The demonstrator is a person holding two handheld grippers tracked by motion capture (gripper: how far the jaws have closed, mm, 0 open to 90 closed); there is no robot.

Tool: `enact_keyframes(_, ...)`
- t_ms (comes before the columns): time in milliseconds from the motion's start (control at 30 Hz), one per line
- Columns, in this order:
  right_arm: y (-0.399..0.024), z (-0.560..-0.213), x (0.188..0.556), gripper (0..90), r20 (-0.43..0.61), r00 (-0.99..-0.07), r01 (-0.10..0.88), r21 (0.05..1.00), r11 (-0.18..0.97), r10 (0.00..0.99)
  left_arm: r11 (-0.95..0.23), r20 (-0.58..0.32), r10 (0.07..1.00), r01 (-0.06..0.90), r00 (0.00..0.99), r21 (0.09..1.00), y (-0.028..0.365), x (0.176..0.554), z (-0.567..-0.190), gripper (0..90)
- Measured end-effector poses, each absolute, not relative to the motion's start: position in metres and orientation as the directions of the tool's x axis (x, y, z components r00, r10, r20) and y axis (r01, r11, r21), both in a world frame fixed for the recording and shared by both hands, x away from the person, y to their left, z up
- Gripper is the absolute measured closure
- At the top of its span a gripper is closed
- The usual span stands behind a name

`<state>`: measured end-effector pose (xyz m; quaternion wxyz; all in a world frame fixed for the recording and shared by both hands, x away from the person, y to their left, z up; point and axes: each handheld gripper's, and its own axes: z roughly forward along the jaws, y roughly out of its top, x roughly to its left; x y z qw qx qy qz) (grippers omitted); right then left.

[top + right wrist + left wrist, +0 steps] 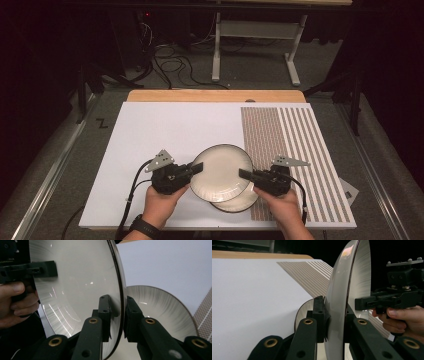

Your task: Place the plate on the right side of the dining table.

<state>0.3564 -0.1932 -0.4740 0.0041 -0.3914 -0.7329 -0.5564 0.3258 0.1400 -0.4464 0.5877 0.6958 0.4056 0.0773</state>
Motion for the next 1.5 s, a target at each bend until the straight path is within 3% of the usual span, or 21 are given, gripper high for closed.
enact_keyframes(633, -0.250, -0.419, 0.370, 84.7, 0.407, -0.677, 0.531, 0.847, 0.024, 0.613, 0.036, -0.457, 0.559, 0.530, 0.692, 0.847, 0.094, 0.360, -0.428, 80.6)
enact_keyframes(1500, -0.327, -0.419, 0.381, 84.0, 0.374, -0.562, 0.505, 0.862, -0.052, 0.738, -0.008, -0.428, 0.565, 0.523, 0.706, 0.852, 0.004, 0.410, -0.429, 77.5)
